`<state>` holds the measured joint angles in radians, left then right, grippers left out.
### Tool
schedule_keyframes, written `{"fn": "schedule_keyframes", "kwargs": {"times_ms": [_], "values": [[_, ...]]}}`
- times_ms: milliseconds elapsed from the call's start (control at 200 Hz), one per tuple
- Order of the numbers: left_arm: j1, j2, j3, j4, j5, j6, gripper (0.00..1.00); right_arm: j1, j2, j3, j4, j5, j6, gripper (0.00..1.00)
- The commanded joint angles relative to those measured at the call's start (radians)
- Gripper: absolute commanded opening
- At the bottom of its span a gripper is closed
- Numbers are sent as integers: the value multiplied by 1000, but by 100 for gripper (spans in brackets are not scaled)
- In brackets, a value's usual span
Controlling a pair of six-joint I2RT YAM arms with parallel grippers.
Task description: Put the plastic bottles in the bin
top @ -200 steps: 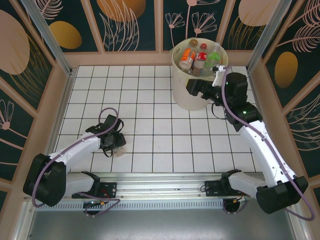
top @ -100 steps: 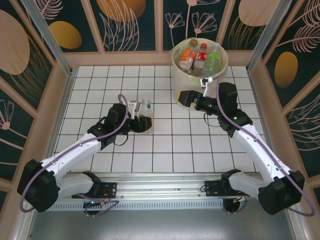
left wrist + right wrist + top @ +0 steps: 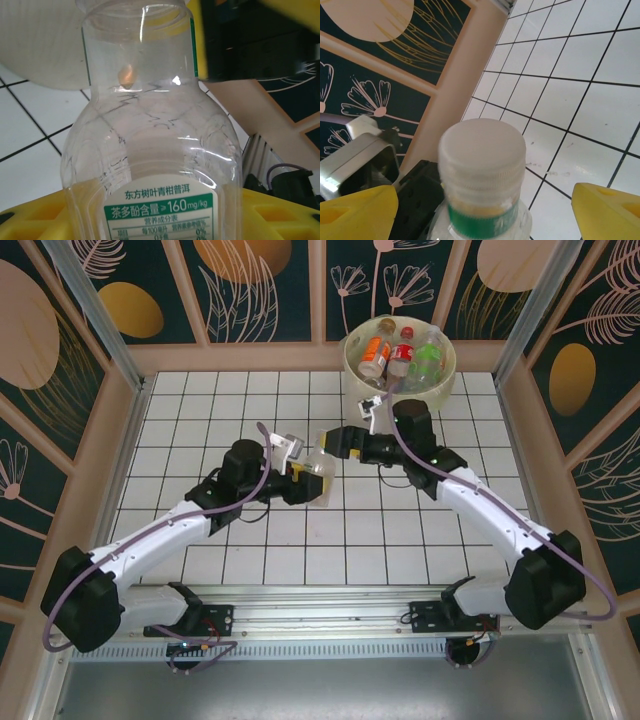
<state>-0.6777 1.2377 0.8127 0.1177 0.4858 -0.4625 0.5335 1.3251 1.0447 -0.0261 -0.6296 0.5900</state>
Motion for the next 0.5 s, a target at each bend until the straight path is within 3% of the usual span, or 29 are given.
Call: {"fn": "schedule_keyframes", "kwargs": {"times_ms": [0,80,325,495], "values": [[-12,15,31,58,36,20,59,27,29,56,51,-2,-9,88],[-17,24,30,72,37,14,59,42,47,70,52,5,-9,81],[-28,56,43,76,16,10,60,54,58,81,45,24,-6,45],[-27,58,54,82,-2,8,65,54,52,83,26,50,-12,34]]}}
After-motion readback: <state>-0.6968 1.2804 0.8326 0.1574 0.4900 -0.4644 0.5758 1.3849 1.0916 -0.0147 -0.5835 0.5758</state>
